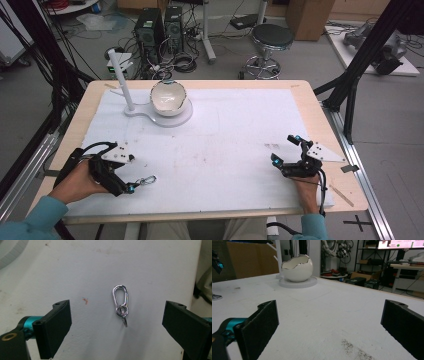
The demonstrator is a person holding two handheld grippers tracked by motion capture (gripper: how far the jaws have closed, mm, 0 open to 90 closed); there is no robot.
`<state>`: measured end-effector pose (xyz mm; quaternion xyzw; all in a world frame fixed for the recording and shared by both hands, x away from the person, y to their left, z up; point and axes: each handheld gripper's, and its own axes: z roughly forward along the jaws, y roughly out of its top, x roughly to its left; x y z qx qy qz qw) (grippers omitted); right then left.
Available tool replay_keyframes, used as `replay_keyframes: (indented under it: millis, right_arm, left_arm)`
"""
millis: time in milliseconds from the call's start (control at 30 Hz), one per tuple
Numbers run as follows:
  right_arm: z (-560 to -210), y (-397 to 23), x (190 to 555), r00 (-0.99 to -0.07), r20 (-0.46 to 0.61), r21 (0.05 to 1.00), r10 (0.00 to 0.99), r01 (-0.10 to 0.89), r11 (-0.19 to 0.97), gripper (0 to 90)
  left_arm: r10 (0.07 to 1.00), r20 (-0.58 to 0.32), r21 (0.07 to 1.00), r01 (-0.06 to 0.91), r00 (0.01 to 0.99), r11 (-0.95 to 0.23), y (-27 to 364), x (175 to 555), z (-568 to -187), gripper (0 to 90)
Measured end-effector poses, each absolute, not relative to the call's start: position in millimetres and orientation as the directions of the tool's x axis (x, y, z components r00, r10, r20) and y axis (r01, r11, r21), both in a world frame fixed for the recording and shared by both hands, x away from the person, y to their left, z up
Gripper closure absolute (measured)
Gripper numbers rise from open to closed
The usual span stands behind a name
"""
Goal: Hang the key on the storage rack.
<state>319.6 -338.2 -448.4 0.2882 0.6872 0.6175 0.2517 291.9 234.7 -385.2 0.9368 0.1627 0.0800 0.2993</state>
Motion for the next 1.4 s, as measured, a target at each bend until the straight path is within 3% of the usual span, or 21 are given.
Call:
replay_keyframes:
  millis: [367, 1033, 1400]
  right_arm:
    - [-448.4, -337.8, 319.1, -0.708, 0.015, 0.993, 0.706, 0.091, 0.071, 0.6]
    - [-448.4, -337.7, 319.1, -0.707, 0.014, 0.993, 0.707, 0.09, 0.071, 0.6]
    - [-448.4, -337.9, 319.1, -0.707, 0.015, 0.993, 0.707, 0.092, 0.071, 0.6]
  left_arm:
    - [0.338, 0.023, 0.519, 0.278, 0.941, -0.808, 227.6, 296.1, -396.4, 18.7]
    - [0.338, -0.019, 0.453, 0.31, 0.941, -0.836, 221.7, 299.7, -403.8, 51.9]
    - [0.356, -0.036, 0.444, 0.334, 0.934, -0.832, 221.3, 299.9, -404.2, 64.4]
